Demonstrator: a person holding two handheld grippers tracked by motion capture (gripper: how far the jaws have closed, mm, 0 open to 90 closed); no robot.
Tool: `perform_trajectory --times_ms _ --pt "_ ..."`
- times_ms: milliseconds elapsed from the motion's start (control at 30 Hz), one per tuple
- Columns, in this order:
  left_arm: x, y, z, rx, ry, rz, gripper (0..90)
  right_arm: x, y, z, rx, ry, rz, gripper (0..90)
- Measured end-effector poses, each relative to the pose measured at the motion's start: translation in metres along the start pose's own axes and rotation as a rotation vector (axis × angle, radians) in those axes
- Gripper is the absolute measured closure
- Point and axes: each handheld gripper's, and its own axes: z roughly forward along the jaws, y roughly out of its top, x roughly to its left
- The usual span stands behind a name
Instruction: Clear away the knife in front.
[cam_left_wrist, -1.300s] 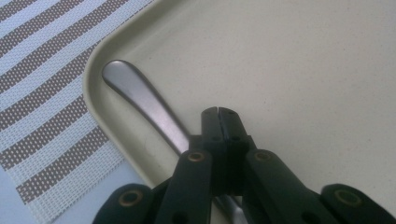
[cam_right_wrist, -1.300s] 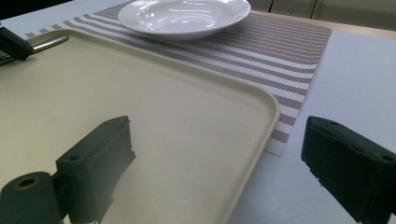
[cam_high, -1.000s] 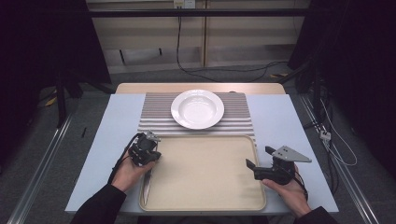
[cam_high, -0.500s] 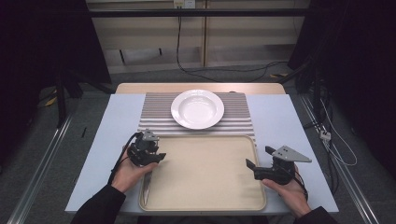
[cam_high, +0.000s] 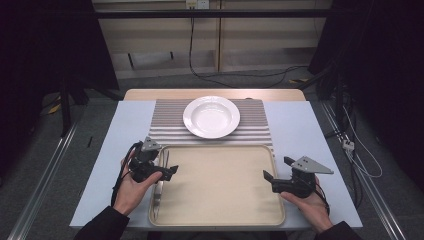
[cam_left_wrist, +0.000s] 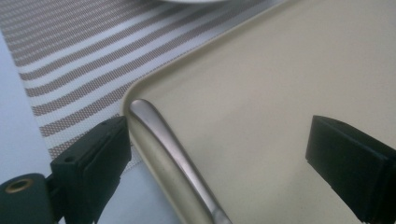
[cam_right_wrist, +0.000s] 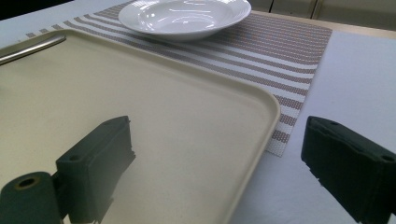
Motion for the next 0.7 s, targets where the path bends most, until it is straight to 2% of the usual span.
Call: perform_trajectory --times_ms 133,200,267,433,500,600,700 --pt "-0.001 -0.006 -0.008 -0.044 -0.022 0.039 6.7 0.000 0.000 0.000 0.000 0.000 0.000 8.7" --pt "0.000 -0.010 -0.011 -0.063 -0.013 0.047 6.6 0.000 0.000 0.000 0.000 0.000 0.000 8.7" --pt "0.002 -0.012 -0.014 -0.061 0.005 0.037 6.6 0.000 0.000 -0.001 -0.001 -0.001 0.000 8.7" --pt "0.005 -0.019 -0.021 -0.094 0.046 -0.029 6.7 0.000 0.000 -0.001 -0.002 -0.002 0.001 8.7" --pt "0.006 -0.022 -0.026 -0.122 0.029 -0.059 6.8 0.000 0.000 -0.001 -0.002 -0.003 0.003 8.7" --pt "0.008 -0.027 -0.031 -0.142 0.051 -0.064 6.8 0.000 0.000 -0.001 -0.004 -0.006 0.008 8.7" --pt "0.010 -0.034 -0.034 -0.132 0.044 -0.072 6.8 0.000 0.000 -0.001 -0.003 -0.007 0.008 8.7"
